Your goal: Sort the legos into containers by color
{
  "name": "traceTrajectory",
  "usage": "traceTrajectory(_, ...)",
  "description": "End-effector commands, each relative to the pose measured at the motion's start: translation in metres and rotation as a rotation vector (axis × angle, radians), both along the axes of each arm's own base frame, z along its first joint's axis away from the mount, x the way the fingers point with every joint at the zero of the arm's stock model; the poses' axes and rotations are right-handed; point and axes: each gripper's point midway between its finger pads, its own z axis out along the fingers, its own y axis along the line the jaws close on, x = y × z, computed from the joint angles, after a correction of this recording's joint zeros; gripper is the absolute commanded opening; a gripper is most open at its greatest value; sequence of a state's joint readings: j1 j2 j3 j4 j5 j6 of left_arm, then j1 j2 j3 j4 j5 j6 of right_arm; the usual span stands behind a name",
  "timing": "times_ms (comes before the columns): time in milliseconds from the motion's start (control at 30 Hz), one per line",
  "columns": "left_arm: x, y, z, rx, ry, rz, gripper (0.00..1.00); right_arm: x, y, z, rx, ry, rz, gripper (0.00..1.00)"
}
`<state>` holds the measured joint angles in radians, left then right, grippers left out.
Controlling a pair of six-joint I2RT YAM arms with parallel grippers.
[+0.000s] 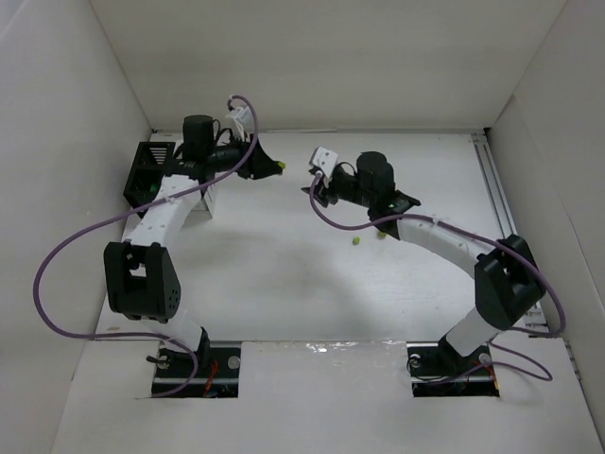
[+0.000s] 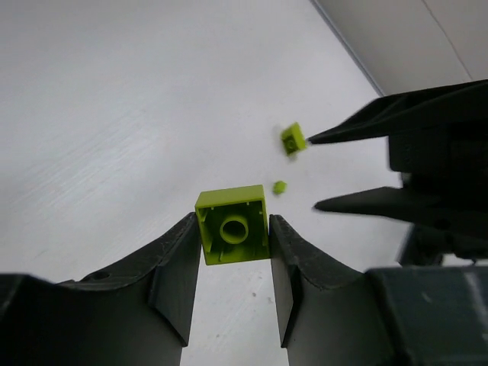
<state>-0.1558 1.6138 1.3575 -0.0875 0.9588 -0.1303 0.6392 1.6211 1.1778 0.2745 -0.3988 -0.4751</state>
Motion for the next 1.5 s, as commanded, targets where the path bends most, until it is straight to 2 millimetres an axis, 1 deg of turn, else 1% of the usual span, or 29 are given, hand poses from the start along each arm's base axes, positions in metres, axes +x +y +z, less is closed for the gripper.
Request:
traceTrajectory(0,0.018,0.048,0.040,0.076,-0.144,0.195,0.00,0.005,-0.034,0.023,0.044,-0.042,-0.065,0.55)
traceTrajectory(67,0.028,0.083,0.032,0.155,-0.140,0.303,0.00,0.010,-0.058,0.017,0.045,-0.006,-0.098,0.55)
traceTrajectory(100,0.029,0.095,0.036,0.184,-0.160,0.338,0.00,0.010,-0.068,0.006,0.041,0.023,-0.120,0.55)
traceTrajectory(133,0.029,0.106,0.038,0.217,-0.180,0.367,0.00,0.011,-0.075,0.009,0.064,0.053,-0.131,0.55)
traceTrajectory(167,0.032,0.126,0.034,0.273,-0.173,0.438,0.00,0.012,-0.084,-0.004,0.052,0.105,-0.154,0.55)
traceTrajectory(200,0.034,0.135,0.028,0.322,-0.175,0.470,0.00,0.017,-0.097,-0.011,0.052,0.146,-0.192,0.55)
traceTrajectory(267,0.029,0.160,0.016,0.380,-0.146,0.542,0.00,0.023,-0.106,-0.003,0.083,0.207,-0.240,0.55)
traceTrajectory(300,0.031,0.175,0.013,0.437,-0.149,0.612,0.00,0.023,-0.112,-0.014,0.069,0.275,-0.270,0.53)
traceTrajectory(333,0.029,0.182,0.001,0.465,-0.122,0.638,0.00,0.031,-0.122,-0.004,0.088,0.289,-0.308,0.53)
traceTrajectory(367,0.030,0.191,-0.004,0.498,-0.109,0.680,0.07,0.031,-0.126,-0.023,0.084,0.400,-0.340,0.53)
traceTrajectory(400,0.032,0.196,-0.009,0.522,-0.104,0.695,0.07,0.033,-0.131,-0.026,0.086,0.438,-0.363,0.53)
traceTrajectory(433,0.032,0.200,-0.014,0.542,-0.103,0.705,0.17,0.038,-0.143,-0.029,0.097,0.473,-0.389,0.53)
traceTrajectory(500,0.034,0.209,-0.020,0.575,-0.093,0.746,0.17,0.038,-0.152,-0.033,0.125,0.535,-0.420,0.58)
traceTrajectory(533,0.036,0.216,-0.026,0.608,-0.082,0.768,0.17,0.039,-0.162,-0.042,0.121,0.572,-0.448,0.58)
traceTrajectory(567,0.036,0.223,-0.033,0.626,-0.058,0.784,0.17,0.039,-0.164,-0.041,0.121,0.583,-0.450,0.60)
traceTrajectory(633,0.043,0.236,-0.036,0.661,-0.048,0.819,0.13,0.035,-0.171,-0.049,0.112,0.626,-0.472,0.63)
traceTrajectory(667,0.044,0.236,-0.041,0.665,-0.038,0.816,0.13,0.037,-0.175,-0.049,0.115,0.626,-0.481,0.63)
traceTrajectory(733,0.050,0.251,-0.041,0.661,-0.020,0.852,0.12,0.038,-0.186,-0.054,0.137,0.657,-0.516,0.66)
traceTrajectory(900,0.060,0.261,-0.043,0.663,-0.009,0.870,0.12,0.041,-0.204,-0.061,0.151,0.675,-0.586,0.68)
traceTrajectory(933,0.064,0.262,-0.041,0.661,-0.015,0.872,0.13,0.039,-0.204,-0.065,0.147,0.683,-0.588,0.68)
traceTrajectory(1000,0.068,0.268,-0.051,0.668,0.015,0.885,0.15,0.040,-0.208,-0.065,0.156,0.689,-0.600,0.68)
traceTrajectory(1033,0.071,0.269,-0.049,0.666,0.011,0.887,0.15,0.040,-0.208,-0.065,0.156,0.689,-0.600,0.68)
traceTrajectory(1133,0.079,0.268,-0.048,0.657,0.005,0.879,0.25,0.044,-0.220,-0.078,0.153,0.722,-0.648,0.68)
traceTrajectory(1167,0.081,0.268,-0.042,0.653,-0.008,0.884,0.30,0.046,-0.220,-0.074,0.157,0.714,-0.647,0.68)
traceTrajectory(1267,0.082,0.268,-0.044,0.656,0.001,0.881,0.51,0.049,-0.231,-0.082,0.163,0.752,-0.703,0.68)
traceTrajectory(1300,0.082,0.268,-0.044,0.656,0.001,0.881,0.55,0.052,-0.230,-0.083,0.180,0.770,-0.711,0.68)
traceTrajectory(1367,0.083,0.267,-0.040,0.647,-0.009,0.876,0.59,0.049,-0.237,-0.092,0.179,0.813,-0.753,0.68)
traceTrajectory(1400,0.084,0.265,-0.040,0.641,-0.010,0.868,0.62,0.052,-0.239,-0.088,0.208,0.823,-0.769,0.68)
traceTrajectory(1467,0.084,0.261,-0.019,0.613,-0.066,0.870,0.63,0.048,-0.241,-0.092,0.223,0.864,-0.807,0.68)
